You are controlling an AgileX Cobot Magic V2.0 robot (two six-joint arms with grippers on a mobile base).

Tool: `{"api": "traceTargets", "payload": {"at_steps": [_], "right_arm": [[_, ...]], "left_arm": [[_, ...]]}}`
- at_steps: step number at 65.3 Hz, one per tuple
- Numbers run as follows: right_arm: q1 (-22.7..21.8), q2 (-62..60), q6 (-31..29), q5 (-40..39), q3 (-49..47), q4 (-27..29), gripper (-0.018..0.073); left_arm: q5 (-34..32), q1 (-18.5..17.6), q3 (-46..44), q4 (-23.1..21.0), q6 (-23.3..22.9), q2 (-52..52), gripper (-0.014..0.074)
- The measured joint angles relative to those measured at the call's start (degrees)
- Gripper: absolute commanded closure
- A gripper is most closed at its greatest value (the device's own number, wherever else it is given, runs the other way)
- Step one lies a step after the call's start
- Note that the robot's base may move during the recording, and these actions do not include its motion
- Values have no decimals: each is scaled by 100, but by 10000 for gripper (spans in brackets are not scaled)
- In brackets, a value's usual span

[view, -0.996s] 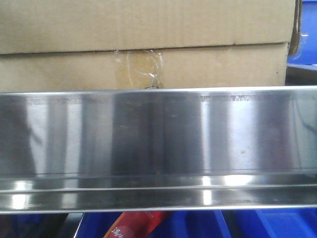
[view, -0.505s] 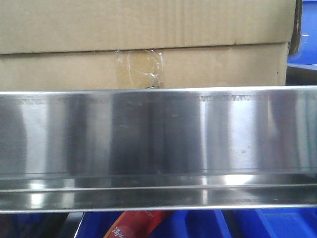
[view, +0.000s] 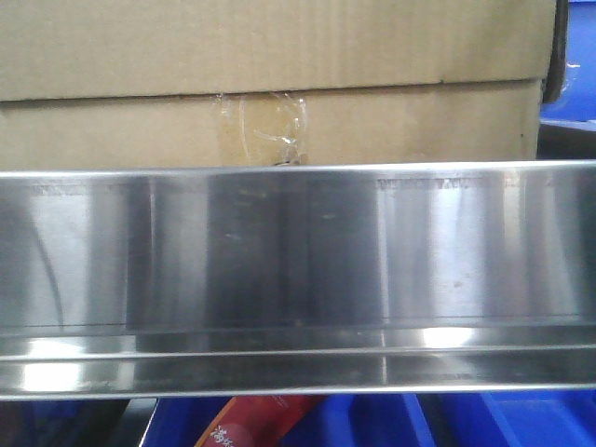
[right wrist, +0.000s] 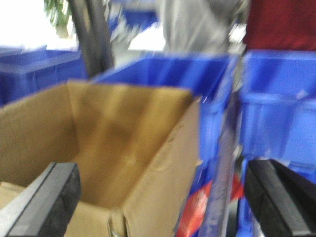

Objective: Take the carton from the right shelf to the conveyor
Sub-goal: 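Close both grippers on the carton's opposite side walls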

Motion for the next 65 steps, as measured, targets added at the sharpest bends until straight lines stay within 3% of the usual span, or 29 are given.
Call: {"api": "traceTargets", "payload": {"at_steps": [10, 14, 19, 30, 37, 49, 65], "right_arm": [[11, 774, 0, 543, -842, 0, -9], [11, 1052, 0, 823, -1285, 0, -9], [11, 1417, 0, 1225, -1847, 0, -9], [23, 2278, 0, 2223, -2937, 0, -9], [23, 2784, 17, 2809, -3521, 0, -9], [33, 3260, 318, 3069, -3923, -176, -9], [177, 3714, 517, 3103, -3960, -443, -9]], "left_arm": [[806, -182, -933, 2476, -2636, 448, 153], [1389, -182, -1286, 3135, -3343, 647, 153], [1980, -182, -1726, 3637, -3855, 889, 153], [2576, 51, -2203, 3775, -4249, 1275, 153], [2690, 483, -2267, 3650, -4324, 1403, 153], [2734, 1013, -2275, 3568, -4360, 1544, 153], [2734, 1117, -2275, 3801, -4360, 1931, 153]]}}
